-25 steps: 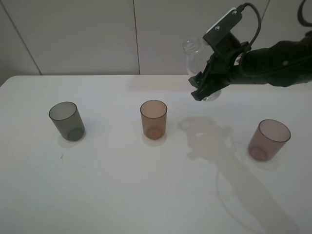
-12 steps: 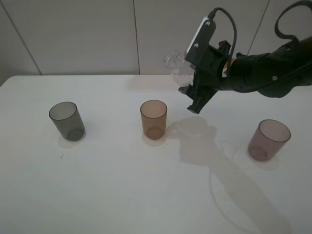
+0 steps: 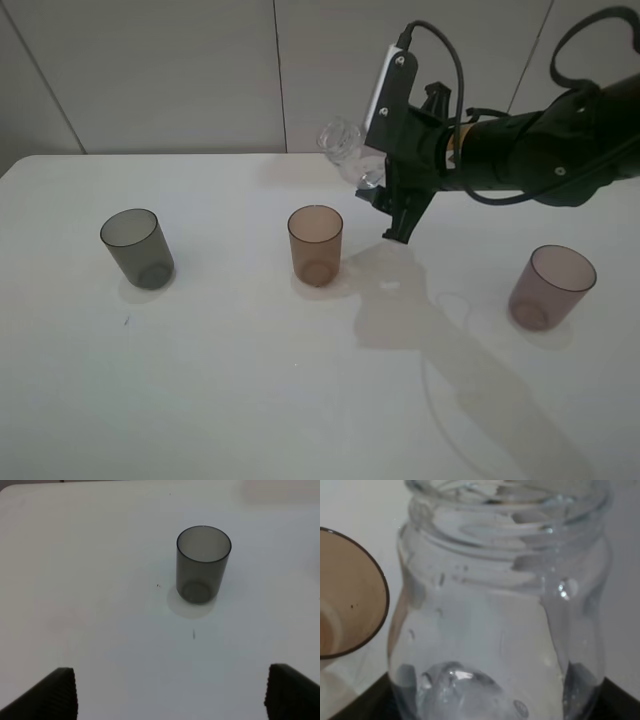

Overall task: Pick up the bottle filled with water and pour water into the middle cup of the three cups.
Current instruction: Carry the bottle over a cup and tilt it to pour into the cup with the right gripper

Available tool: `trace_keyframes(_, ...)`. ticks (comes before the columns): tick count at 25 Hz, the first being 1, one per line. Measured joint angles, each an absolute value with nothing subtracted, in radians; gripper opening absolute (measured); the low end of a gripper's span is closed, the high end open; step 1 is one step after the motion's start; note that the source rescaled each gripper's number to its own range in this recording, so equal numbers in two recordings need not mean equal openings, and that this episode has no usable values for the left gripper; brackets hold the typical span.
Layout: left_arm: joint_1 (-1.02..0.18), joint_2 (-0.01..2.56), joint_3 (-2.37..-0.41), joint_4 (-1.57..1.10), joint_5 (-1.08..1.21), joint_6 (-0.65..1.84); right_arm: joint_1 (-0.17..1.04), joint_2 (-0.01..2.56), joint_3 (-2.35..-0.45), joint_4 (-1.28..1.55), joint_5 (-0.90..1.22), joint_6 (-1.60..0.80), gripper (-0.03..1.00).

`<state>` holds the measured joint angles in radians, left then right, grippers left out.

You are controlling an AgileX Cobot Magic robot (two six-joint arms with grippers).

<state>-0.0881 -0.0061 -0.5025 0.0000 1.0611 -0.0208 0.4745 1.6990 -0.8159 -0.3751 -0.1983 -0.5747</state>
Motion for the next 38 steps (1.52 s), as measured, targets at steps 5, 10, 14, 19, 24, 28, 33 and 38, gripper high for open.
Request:
trace_keyframes(5, -0.088, -0.006, -0.503, 0.000, 1.061, -0.021, 0.477, 1.699, -0.816, -0.437, -0.199, -0.575, 0.03)
trace_keyframes(10, -0.088, -0.006, -0.503, 0.000, 1.061, -0.021, 0.477, 1.699, -0.816, -0.499, -0.222, -0.578, 0.03)
trace_keyframes(14, -0.088, -0.006, -0.503, 0.000, 1.061, -0.021, 0.474, 1.700, -0.816, -0.540, -0.225, -0.603, 0.03)
trace_keyframes(19, -0.088, -0.006, -0.503, 0.000, 1.061, -0.021, 0.466, 1.731, -0.827, -0.531, -0.228, -0.745, 0.03)
trace_keyframes(24, -0.088, -0.006, -0.503, 0.000, 1.061, -0.021, 0.466, 1.766, -0.871, -0.444, -0.229, -0.864, 0.03)
trace_keyframes(28, -0.088, -0.006, -0.503, 0.000, 1.061, -0.021, 0.466, 1.770, -0.881, -0.401, -0.236, -0.958, 0.03)
trace_keyframes(33, -0.088, -0.006, -0.503, 0.000, 1.061, -0.021, 0.466, 1.789, -0.881, -0.262, -0.257, -1.122, 0.03)
trace_keyframes(38, -0.088, -0.006, -0.503, 0.000, 1.061, -0.021, 0.466, 1.800, -0.881, -0.125, -0.281, -1.280, 0.03)
